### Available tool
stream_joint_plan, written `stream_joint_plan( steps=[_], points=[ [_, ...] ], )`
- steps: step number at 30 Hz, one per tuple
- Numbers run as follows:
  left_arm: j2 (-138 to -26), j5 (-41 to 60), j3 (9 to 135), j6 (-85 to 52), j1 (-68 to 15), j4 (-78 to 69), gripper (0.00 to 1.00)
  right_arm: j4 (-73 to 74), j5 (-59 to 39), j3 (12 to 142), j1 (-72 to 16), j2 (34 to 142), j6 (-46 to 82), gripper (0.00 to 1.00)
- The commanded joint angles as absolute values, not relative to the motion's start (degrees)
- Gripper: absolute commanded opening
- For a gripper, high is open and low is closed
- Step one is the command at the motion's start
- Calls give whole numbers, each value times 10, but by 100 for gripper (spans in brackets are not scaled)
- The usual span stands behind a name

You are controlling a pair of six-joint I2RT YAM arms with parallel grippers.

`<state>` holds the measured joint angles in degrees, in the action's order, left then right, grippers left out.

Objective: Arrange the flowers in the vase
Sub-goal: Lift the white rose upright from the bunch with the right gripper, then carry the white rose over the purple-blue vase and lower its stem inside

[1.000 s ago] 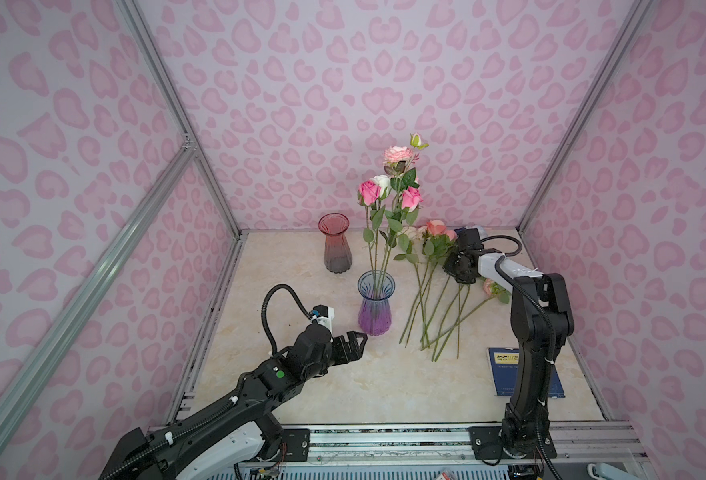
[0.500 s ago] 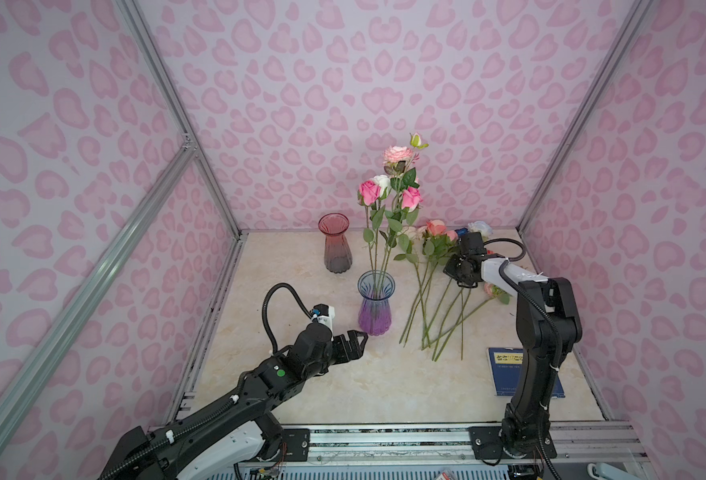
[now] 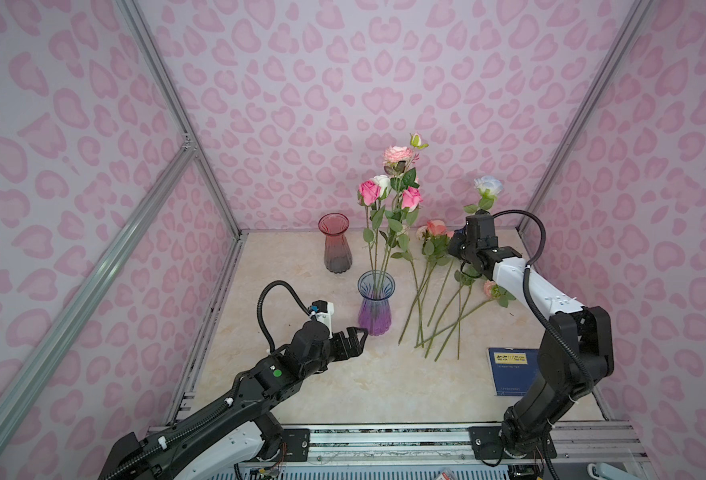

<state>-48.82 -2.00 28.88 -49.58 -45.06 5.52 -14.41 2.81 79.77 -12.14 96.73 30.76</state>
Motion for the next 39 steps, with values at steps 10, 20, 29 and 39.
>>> stream_joint_plan(
  steps=[10,20,29,39],
  points=[
    [-384,-100,310,-468,-451,117,95,-80,163,719,-204,779,225,1],
    [-114,-264,224,-527,-450,156,96,14,243,636,-328,623,164,0],
    [33,-313,200,-552,-450,229,97,83,246,708,-436,633,88,0],
    [-84,-249,233,-543,-450,199,96,182,221,821,-474,766,28,0]
  ],
)
